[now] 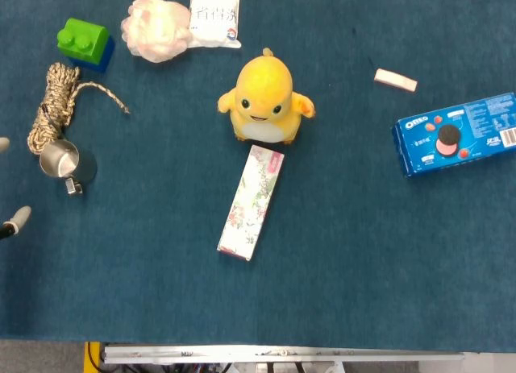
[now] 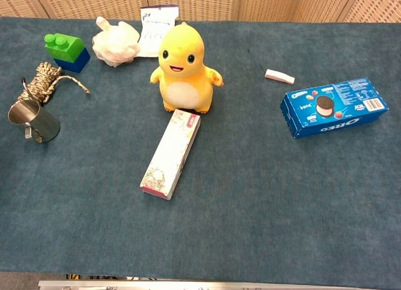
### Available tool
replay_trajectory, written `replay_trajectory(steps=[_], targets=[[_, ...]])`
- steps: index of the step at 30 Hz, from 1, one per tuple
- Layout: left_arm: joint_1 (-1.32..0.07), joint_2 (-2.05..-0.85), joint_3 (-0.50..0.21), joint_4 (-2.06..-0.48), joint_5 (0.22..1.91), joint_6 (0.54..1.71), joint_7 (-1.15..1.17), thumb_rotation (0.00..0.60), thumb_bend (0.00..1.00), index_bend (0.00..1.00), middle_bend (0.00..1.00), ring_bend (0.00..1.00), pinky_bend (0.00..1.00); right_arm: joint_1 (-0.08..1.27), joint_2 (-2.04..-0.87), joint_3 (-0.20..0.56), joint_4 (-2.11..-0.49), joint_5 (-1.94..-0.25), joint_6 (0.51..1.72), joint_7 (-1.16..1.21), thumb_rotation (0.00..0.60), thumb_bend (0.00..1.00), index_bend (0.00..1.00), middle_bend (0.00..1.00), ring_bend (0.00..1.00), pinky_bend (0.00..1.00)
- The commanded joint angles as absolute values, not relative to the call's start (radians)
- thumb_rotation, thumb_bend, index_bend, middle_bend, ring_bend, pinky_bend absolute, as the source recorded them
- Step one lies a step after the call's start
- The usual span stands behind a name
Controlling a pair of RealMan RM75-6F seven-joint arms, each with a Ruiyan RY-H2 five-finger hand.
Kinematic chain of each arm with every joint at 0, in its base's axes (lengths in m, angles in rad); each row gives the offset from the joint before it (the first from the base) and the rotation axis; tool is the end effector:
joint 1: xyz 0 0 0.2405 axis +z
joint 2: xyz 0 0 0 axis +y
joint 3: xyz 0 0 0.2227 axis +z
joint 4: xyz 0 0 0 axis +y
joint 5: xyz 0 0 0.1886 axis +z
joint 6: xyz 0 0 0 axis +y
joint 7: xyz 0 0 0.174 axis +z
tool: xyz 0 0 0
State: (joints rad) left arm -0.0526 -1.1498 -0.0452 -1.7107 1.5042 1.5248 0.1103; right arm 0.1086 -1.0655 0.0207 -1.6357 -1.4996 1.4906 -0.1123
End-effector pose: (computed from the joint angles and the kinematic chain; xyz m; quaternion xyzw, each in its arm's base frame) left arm -0.2557 0.1958 0.1532 -0.5814 -0.3928 -0.3956 0.5927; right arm -0.2697 -0.2076 0.1735 0.6279 -0.3432 0.3473 0.6060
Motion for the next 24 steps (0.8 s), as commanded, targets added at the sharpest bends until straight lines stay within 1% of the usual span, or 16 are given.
replay_trajectory(steps=[1,17,20,24], targets=[[-0.053,-1.149,-0.045,-1.711,1.503,1.524,0.110,0.600,0.13,0.21,0.25,0.22,0.19,0.107,-1.066,0.022,-1.636,-1.500,1.488,-0.110,0.600,0.00,0.12,0.19,0.08,0.15],[-0.052,-1.144,-0.042,-1.718,1.501,1.525,0.108,0.600,0.13,0.21,0.25,0.22,0.19,0.104,-1.048,0.019,-1.647,-1.541,1.480,-0.056,0.600,0.00,0.12,0.19,0.08,0.15],[-0.051,-1.142,-0.042,-1.718,1.500,1.526,0.106,0.600,0.13,0.21,0.25,0.22,0.19,0.126,-1.036,0.017,-1.661,-1.564,1.449,-0.050,0.600,0.00,0.12,0.19,0.08,0.15],[-0.050,-1.141,-0.039,-1.718,1.501,1.525,0.106,0.600,0.13,0.21,0.25,0.22,0.19,0.184,-1.031,0.033,-1.686,-1.618,1.406,-0.058,0.600,0.00,0.12,0.19,0.08,0.15]])
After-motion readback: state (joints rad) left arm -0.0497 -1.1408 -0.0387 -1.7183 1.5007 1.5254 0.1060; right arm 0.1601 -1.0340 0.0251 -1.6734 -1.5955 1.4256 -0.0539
